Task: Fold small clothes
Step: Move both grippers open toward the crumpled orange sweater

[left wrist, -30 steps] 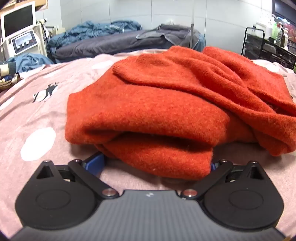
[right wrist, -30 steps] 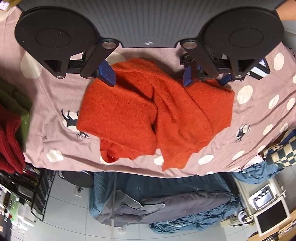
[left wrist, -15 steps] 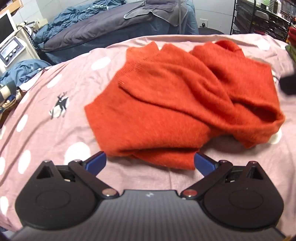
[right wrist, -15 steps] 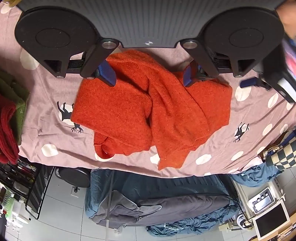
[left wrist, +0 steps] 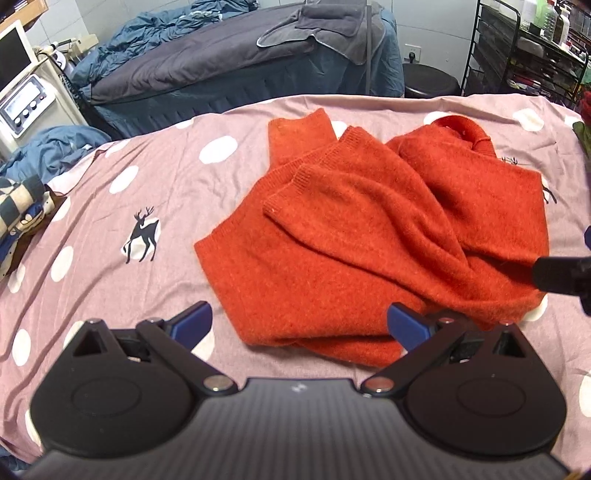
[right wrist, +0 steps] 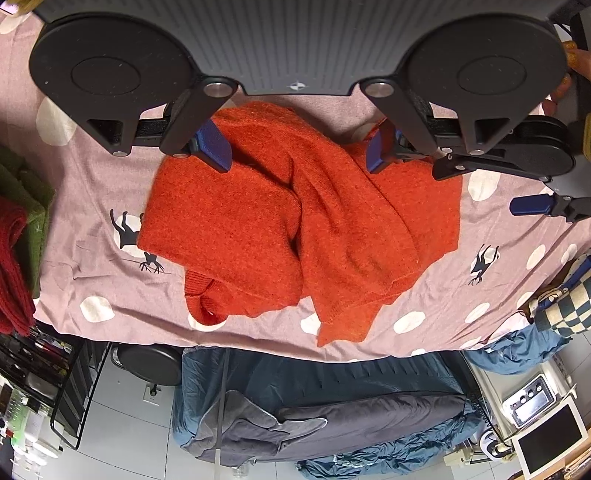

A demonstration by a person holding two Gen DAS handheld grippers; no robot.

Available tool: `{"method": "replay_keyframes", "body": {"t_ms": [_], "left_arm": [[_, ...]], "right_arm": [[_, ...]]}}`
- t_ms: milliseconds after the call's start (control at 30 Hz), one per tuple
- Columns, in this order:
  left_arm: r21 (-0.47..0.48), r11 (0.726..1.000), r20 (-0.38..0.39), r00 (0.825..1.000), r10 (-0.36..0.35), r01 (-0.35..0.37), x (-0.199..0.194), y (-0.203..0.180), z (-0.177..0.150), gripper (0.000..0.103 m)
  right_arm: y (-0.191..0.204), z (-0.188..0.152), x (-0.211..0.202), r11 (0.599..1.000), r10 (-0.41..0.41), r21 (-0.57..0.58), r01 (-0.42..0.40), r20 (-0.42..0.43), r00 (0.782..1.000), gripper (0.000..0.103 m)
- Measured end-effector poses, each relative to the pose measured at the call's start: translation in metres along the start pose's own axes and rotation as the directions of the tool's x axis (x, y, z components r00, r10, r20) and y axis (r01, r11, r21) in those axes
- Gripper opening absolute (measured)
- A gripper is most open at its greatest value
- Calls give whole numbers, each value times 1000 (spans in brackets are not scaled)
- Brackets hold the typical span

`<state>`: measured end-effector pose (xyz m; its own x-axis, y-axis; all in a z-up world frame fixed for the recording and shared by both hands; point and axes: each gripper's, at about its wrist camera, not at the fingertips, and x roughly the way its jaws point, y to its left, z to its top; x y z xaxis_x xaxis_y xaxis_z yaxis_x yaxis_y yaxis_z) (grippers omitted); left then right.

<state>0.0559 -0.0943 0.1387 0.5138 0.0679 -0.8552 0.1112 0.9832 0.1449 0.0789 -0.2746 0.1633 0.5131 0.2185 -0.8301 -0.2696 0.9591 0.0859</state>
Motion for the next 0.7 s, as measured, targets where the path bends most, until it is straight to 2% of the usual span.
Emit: {"method": "replay_keyframes", "body": {"t_ms": [367,700], "left_arm": [[9,1000,-5,1000,3,-3,-8,-4,5,103],[-28,1000,-6,1000,3,-3,-14,0,6,103]], "right_arm": [[0,2,1,1000,3,2,-3,-11,1000,103],[-2,1,-1,1000,0,0,0,-10,1000,103]]}}
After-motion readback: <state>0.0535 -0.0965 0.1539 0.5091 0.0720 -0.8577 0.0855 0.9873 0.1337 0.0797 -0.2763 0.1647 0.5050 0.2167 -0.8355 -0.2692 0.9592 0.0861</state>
